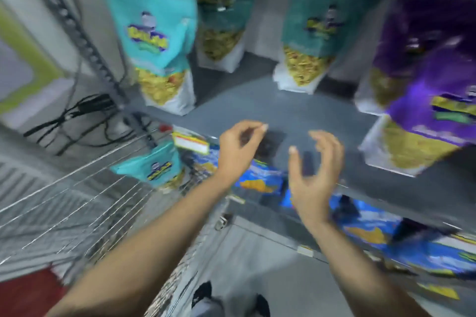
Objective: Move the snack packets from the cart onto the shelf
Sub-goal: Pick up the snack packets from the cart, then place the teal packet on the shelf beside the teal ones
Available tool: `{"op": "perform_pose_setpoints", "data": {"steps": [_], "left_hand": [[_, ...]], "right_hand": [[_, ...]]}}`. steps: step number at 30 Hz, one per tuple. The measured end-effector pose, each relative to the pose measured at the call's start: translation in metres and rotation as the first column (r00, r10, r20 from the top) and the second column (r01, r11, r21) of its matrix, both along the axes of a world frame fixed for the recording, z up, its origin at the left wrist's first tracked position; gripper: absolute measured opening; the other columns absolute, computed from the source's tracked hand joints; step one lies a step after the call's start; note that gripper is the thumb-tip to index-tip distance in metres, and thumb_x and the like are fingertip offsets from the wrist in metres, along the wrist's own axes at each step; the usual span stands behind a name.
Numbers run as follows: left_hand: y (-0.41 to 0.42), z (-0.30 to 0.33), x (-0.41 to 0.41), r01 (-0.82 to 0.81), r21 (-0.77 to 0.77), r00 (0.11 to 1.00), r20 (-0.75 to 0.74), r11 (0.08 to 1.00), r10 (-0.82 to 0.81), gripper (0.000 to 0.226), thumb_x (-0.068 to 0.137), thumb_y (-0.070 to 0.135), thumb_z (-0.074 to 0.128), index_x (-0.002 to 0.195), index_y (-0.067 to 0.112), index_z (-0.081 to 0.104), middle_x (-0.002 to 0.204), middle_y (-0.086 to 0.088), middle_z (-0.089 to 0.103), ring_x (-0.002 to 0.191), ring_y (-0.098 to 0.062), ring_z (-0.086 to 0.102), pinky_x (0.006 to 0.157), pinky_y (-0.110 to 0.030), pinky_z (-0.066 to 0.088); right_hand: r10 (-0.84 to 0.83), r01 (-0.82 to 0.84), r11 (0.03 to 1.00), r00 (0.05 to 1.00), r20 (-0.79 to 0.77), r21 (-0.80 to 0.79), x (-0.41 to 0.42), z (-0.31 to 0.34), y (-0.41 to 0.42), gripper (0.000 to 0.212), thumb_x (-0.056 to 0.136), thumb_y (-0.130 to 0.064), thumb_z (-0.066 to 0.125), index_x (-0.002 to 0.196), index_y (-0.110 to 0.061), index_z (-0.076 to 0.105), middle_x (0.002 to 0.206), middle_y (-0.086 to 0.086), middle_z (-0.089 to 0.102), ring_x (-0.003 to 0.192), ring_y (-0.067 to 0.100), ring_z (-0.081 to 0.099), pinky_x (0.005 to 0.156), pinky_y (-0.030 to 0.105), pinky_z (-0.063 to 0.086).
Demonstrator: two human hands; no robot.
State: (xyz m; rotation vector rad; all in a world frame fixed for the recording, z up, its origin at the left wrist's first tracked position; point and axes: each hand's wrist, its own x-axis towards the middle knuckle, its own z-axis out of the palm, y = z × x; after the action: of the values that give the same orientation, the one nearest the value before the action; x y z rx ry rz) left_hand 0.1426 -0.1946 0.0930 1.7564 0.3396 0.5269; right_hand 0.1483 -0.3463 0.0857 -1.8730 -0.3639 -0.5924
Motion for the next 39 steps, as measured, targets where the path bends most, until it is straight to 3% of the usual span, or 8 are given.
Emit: {"op": "perform_pose_setpoints", "data": {"steps": [4,6,9,15,20,27,35,39], "left_hand": [[0.146,-0.056,-0.090,-0.082,0.111,0.828,-0.545,0.990,0.130,0.023,0.088,0.024,0.066,0.066,0.018,0.063,0.066,-0.007,0.064,0.058,-0.018,0.060,0.063,-0.039,0.057],[0.198,-0.074,-0.121,-0.066,-0.009,0.651,-0.758,0.998,0.036,0.028,0.088,0.029,0.066,0.066,0.013,0.061,0.066,-0.009,0.062,0.049,-0.019,0.059,0.051,-0.033,0.057],[0.244,-0.114,-0.154,0.030,0.051,0.443,-0.896,0.998,0.032,0.031,0.095,0.030,0.055,0.107,0.003,0.066,0.103,-0.010,0.064,0.087,-0.022,0.062,0.080,-0.027,0.047],[0.257,-0.215,-0.145,-0.376,-0.103,0.740,-0.631,0.921,0.232,0.048,0.076,0.040,0.077,0.105,0.003,0.064,0.105,-0.020,0.070,0.091,-0.034,0.067,0.074,-0.035,0.054],[0.225,-0.198,-0.150,-0.547,-0.187,0.779,-0.470,0.816,0.415,0.030,0.088,0.016,0.067,0.112,-0.001,0.064,0.105,-0.010,0.070,0.075,-0.002,0.065,0.066,-0.011,0.054],[0.218,-0.069,-0.191,-0.314,-0.246,0.940,-0.213,0.917,0.264,0.015,0.086,0.008,0.065,0.097,0.019,0.068,0.090,0.010,0.078,0.084,-0.010,0.071,0.072,-0.022,0.059],[0.157,0.106,-0.136,-0.028,-0.094,0.990,0.132,0.995,0.041,0.028,0.075,0.027,0.075,0.102,0.030,0.068,0.103,0.004,0.076,0.091,-0.012,0.069,0.083,-0.031,0.057],[0.121,0.138,-0.069,0.082,-0.074,0.971,0.229,0.994,-0.063,0.026,0.082,0.007,0.071,0.105,0.018,0.065,0.097,0.009,0.076,0.087,-0.007,0.070,0.080,-0.029,0.056]], "right_hand": [[0.387,-0.504,0.849,0.796,-0.465,-0.156,-0.028,-0.054,0.124,0.018,0.084,-0.016,0.069,0.100,-0.013,0.062,0.098,0.005,0.069,0.082,0.017,0.061,0.076,0.020,0.048],[0.381,-0.699,0.678,0.599,-0.705,-0.227,-0.028,-0.092,0.181,0.012,0.079,-0.018,0.074,0.086,-0.012,0.066,0.089,0.013,0.073,0.073,0.016,0.059,0.068,0.026,0.049],[0.257,-0.805,0.520,0.466,-0.846,-0.286,-0.016,-0.149,0.245,0.025,0.077,-0.024,0.075,0.065,-0.021,0.053,0.089,0.018,0.072,0.076,0.020,0.057,0.062,0.032,0.044],[0.268,-0.672,0.725,0.476,-0.838,-0.150,0.022,-0.245,0.298,0.050,0.074,-0.028,0.078,0.118,-0.018,0.058,0.111,0.002,0.070,0.102,0.021,0.065,0.095,0.041,0.052],[0.333,-0.627,0.774,0.518,-0.788,-0.085,-0.009,-0.201,0.291,0.020,0.088,-0.021,0.067,0.100,-0.005,0.071,0.086,0.003,0.072,0.073,0.011,0.058,0.067,0.021,0.044],[0.455,-0.599,0.800,0.637,-0.622,-0.028,-0.064,-0.074,0.218,0.058,0.085,-0.022,0.071,0.048,-0.025,0.027,0.035,-0.007,0.032,0.038,0.007,0.026,0.041,0.020,0.019],[0.533,-0.460,0.846,0.742,-0.408,0.268,-0.047,0.097,0.118,0.054,0.086,-0.010,0.068,0.041,-0.023,0.040,0.041,-0.015,0.035,0.047,-0.001,0.028,0.044,0.016,0.024],[0.442,-0.380,0.891,0.850,-0.285,0.247,0.004,0.129,0.077,0.055,0.085,-0.020,0.071,0.052,0.007,0.036,0.059,0.005,0.032,0.062,0.015,0.026,0.055,0.033,0.021]]}}
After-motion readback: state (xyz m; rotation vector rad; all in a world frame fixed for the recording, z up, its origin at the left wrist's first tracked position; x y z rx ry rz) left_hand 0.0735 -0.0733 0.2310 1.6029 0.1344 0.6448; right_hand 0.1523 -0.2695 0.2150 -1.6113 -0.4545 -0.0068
